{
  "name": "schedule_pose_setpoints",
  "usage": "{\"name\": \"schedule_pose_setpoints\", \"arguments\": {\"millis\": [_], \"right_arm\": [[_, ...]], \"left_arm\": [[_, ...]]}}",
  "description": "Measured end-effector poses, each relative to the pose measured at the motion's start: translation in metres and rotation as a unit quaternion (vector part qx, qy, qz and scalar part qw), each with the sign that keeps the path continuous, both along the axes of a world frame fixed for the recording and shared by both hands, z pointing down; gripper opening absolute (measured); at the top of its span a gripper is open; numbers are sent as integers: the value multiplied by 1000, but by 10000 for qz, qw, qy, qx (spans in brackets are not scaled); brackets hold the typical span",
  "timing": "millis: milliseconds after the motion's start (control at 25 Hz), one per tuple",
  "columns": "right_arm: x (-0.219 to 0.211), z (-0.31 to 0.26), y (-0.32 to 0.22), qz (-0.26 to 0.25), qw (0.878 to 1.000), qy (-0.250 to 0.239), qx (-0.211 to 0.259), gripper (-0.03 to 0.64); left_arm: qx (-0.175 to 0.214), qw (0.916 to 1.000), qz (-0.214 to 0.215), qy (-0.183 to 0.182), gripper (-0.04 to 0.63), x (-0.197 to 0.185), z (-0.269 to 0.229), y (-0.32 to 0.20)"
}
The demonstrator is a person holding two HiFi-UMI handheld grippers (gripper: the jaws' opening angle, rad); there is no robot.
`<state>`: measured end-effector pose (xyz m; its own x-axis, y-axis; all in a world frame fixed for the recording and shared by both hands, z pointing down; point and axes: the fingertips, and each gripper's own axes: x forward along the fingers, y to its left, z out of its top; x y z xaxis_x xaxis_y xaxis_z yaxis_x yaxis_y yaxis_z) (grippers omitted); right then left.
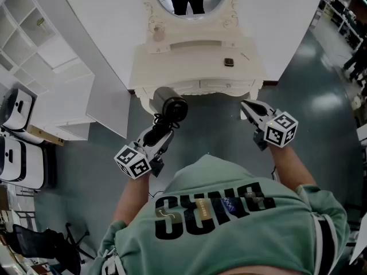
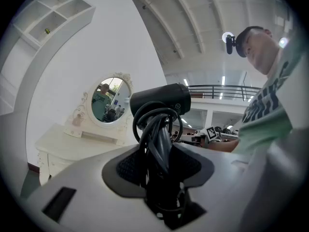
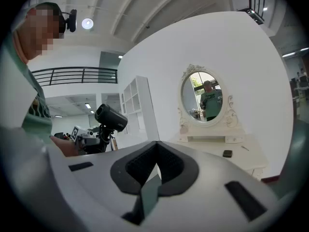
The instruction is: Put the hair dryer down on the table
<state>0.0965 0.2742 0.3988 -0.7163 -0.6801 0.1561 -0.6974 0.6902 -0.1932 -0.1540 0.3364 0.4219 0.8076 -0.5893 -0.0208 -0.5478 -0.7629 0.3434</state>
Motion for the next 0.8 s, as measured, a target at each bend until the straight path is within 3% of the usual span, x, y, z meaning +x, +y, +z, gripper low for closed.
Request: {"name": "schedule_pose_setpoints", "arguments": {"millis": [480, 800], "right_arm": [[12, -4, -10, 33, 10000, -24, 14, -6], [47, 1, -18, -98, 9999, -42, 31, -6]], "left_arm": [[-51, 10000, -24, 5, 181, 10, -2, -8], [-7, 9999, -106, -108, 181, 52, -3, -19]]}}
